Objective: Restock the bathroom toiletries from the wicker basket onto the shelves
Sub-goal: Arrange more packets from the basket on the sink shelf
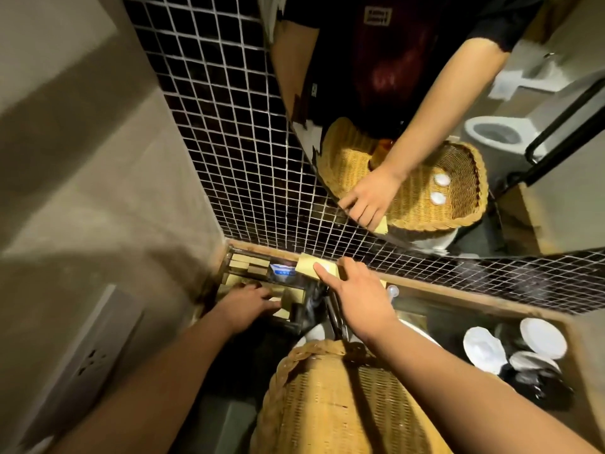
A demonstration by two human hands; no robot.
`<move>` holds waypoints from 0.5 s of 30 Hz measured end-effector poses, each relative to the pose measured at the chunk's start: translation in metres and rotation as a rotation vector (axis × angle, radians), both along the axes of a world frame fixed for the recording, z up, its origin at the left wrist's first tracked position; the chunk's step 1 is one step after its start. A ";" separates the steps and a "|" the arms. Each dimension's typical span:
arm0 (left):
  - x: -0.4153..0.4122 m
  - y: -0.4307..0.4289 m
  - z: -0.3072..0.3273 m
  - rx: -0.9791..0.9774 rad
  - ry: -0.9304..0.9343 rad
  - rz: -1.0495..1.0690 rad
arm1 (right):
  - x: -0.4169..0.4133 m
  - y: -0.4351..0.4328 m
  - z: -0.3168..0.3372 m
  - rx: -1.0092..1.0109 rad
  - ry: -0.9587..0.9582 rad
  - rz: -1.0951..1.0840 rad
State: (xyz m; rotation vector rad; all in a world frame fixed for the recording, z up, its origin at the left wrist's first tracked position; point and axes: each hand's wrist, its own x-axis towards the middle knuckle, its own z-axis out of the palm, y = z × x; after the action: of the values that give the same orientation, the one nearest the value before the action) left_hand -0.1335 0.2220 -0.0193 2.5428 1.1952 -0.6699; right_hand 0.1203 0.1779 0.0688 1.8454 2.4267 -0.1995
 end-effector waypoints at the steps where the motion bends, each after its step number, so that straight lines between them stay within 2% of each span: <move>1: 0.001 -0.001 -0.002 -0.005 -0.014 -0.008 | -0.001 -0.001 -0.001 0.007 0.006 -0.006; 7: 0.002 -0.004 -0.013 -0.009 -0.106 -0.020 | -0.003 -0.003 -0.003 0.027 0.033 -0.034; 15: -0.011 -0.023 -0.027 0.037 -0.125 -0.003 | -0.005 -0.005 0.000 0.008 0.049 -0.052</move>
State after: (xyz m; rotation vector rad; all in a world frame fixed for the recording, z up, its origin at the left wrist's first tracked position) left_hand -0.1443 0.1989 -0.0461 2.5750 1.1720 -0.4857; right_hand 0.1152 0.1730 0.0686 1.9305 2.4163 -0.2413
